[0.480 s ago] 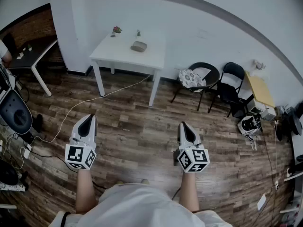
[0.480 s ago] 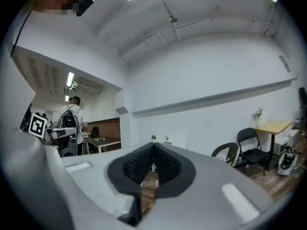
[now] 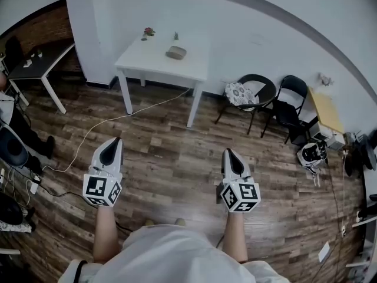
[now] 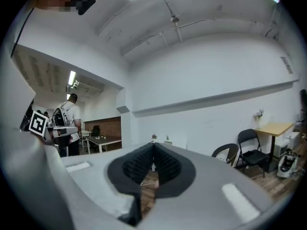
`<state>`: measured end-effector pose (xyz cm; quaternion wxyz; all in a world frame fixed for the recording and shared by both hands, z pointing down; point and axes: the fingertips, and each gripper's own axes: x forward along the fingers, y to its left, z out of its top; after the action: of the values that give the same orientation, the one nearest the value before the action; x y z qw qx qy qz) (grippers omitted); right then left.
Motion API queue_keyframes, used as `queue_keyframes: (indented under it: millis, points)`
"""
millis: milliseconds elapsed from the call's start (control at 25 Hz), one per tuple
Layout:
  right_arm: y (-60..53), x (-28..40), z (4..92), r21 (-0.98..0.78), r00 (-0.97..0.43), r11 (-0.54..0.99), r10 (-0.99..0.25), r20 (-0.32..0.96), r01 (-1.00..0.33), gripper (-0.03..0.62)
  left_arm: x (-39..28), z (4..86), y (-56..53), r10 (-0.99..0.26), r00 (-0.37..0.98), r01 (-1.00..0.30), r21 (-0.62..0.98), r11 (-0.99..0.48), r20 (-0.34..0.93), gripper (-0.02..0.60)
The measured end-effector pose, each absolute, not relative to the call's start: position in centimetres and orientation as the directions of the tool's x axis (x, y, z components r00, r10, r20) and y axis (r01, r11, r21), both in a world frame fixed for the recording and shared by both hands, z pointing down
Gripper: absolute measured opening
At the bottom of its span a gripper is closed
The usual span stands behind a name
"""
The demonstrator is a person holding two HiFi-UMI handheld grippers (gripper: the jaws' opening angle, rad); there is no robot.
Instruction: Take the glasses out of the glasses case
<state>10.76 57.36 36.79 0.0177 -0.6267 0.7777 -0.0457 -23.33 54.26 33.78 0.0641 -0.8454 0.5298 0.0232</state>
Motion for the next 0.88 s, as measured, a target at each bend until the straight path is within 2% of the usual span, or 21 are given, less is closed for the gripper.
queue_keyframes:
  millis: [720, 760, 800, 880]
  points:
    - [58.2, 10.9, 37.0, -0.125, -0.205, 0.2, -0.979, 0.026, -0.972, 0.003, -22.9, 34.2, 54.9, -0.888, 0.451, -0.892, -0.073, -0.446, -0.091, 0.014]
    - [58.3, 10.9, 37.0, -0.121, -0.203, 0.198, -0.979, 0.027, -0.973, 0.003, -22.9, 34.3, 54.9, -0.889, 0.449, -0.893, -0.07, -0.444, -0.092, 0.033]
    - [58.3, 10.9, 37.0, -0.116, -0.201, 0.197, -0.979, 0.028, -0.974, 0.003, -23.0, 34.3, 54.9, -0.889, 0.448, -0.894, -0.067, -0.444, -0.091, 0.077]
    - [58.4, 10.8, 36.9, -0.112, -0.201, 0.196, -0.979, 0.028, -0.974, 0.003, -22.9, 34.4, 54.8, -0.889, 0.449, -0.893, -0.063, -0.445, -0.087, 0.089]
